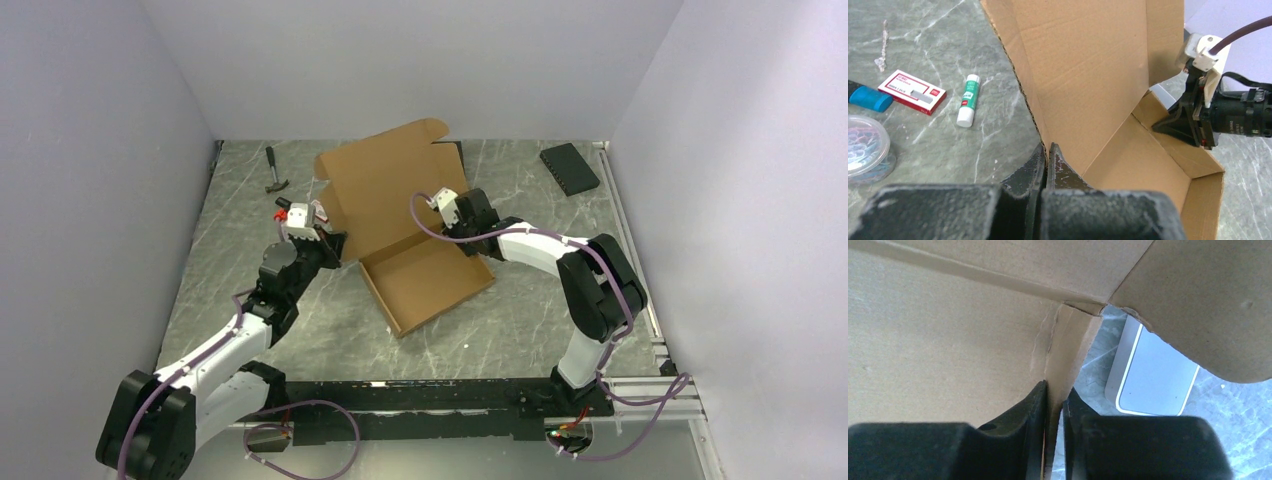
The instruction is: Fold the paper box
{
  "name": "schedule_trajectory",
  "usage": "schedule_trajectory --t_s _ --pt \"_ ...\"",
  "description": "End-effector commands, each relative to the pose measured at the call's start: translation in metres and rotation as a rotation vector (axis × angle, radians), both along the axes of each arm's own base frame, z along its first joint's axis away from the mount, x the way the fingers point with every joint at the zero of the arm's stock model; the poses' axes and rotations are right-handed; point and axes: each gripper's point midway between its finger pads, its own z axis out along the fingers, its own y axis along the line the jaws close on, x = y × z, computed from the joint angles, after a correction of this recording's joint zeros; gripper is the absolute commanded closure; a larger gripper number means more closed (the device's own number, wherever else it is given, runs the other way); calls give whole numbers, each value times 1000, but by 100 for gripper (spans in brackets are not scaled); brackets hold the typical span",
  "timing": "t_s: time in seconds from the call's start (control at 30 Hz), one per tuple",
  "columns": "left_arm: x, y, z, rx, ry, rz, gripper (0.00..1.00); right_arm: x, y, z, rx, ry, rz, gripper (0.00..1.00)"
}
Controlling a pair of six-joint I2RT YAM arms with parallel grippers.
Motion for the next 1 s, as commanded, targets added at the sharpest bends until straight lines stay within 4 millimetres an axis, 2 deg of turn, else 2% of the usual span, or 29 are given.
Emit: schedule_trajectory --t_s 0.0,0.1,0.2,0.43,0.53,0.73,0.97 --pt "-4 -18 21 -24 -87 -91 100 1 6 3 -21 -23 63 77" --pt "-4 -14 16 -13 -82 -68 100 -1 7 3 -9 -9 70 67" --pt "-4 -10 14 1 -82 -51 100 -1 7 12 31 1 73 58" --pt "-4 -8 16 24 -99 -47 100 -11 7 44 190 37 137 34" --pt "-3 -9 19 28 -117 -56 100 -14 4 62 247 32 164 27" --pt "-1 -14 31 51 -172 -88 100 -19 -15 96 371 19 209 23" --pt "0 -22 46 92 -275 -143 100 -27 -34 141 462 -83 270 17"
